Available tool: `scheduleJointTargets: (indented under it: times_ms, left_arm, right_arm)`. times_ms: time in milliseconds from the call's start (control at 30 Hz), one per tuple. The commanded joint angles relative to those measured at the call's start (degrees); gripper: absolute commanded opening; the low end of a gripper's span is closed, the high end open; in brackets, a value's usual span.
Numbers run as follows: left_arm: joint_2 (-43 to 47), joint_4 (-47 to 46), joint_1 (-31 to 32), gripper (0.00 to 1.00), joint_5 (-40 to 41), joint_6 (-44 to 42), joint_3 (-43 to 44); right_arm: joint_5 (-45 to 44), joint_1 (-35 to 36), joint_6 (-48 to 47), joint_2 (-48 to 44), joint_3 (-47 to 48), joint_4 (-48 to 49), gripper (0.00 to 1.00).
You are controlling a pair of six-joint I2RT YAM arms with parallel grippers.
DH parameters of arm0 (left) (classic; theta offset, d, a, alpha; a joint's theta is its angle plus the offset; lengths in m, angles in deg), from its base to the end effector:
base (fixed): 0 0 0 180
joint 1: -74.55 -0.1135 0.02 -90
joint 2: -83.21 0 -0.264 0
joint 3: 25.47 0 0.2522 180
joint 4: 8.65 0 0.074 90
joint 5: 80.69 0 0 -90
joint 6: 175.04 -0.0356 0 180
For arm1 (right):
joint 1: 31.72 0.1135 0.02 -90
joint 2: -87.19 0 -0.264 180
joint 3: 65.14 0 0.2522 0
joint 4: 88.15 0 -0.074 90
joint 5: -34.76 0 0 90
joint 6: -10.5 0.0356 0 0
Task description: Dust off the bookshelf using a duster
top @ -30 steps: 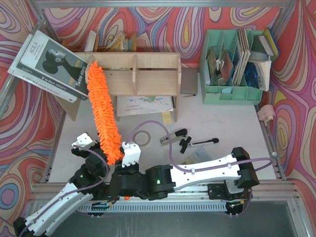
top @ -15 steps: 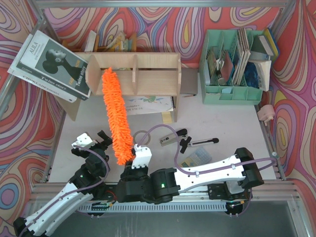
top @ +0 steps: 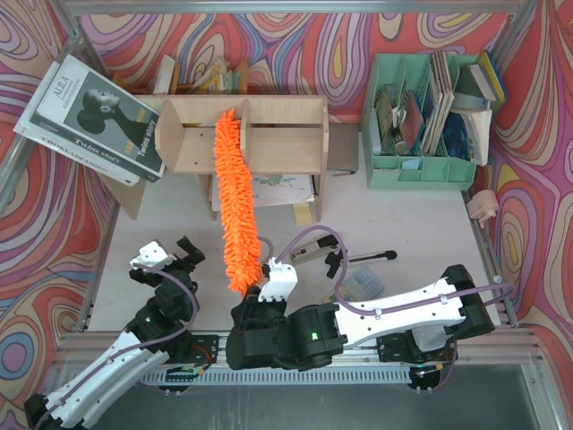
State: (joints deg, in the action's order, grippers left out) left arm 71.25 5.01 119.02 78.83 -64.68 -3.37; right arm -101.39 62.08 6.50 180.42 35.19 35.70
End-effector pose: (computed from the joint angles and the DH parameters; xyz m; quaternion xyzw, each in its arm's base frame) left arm 0.0921 -0.0437 0.2073 -0.2570 0.6669 0.0489 0.6978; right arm 0.0024 0.3507 0.3337 0.0782 0.8692 0.3212 0.3677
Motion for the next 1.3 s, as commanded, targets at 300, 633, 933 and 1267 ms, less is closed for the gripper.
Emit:
scheduleJointTargets:
  times_ms: [300,633,933,1267]
  left_arm:
    - [-0.8,-0.7,-0.2,0.99,0.8,0.2,-0.2]
    - [-0.5,-0.5,-0.2,0.98,0.9,0.3,-0.3]
    - [-0.6,-0.6,-0.2,0.98,0.9,0.3,-0.3]
    - [-0.1,-0.4,-0.2,0.98,1.0,0.3,-0.3]
  right_arm:
    - [-3.1,0.1,-1.8,-0.1,-0.1,1.9,0.0]
    - [7.9,-4.0,-12.9,0.8,-2.3,13.5,0.0]
    - [8.4,-4.0,-13.9,2.3,0.0,12.4,0.0]
    - [2.1,-3.5,2.1,-2.4,-5.3,2.9,0.0]
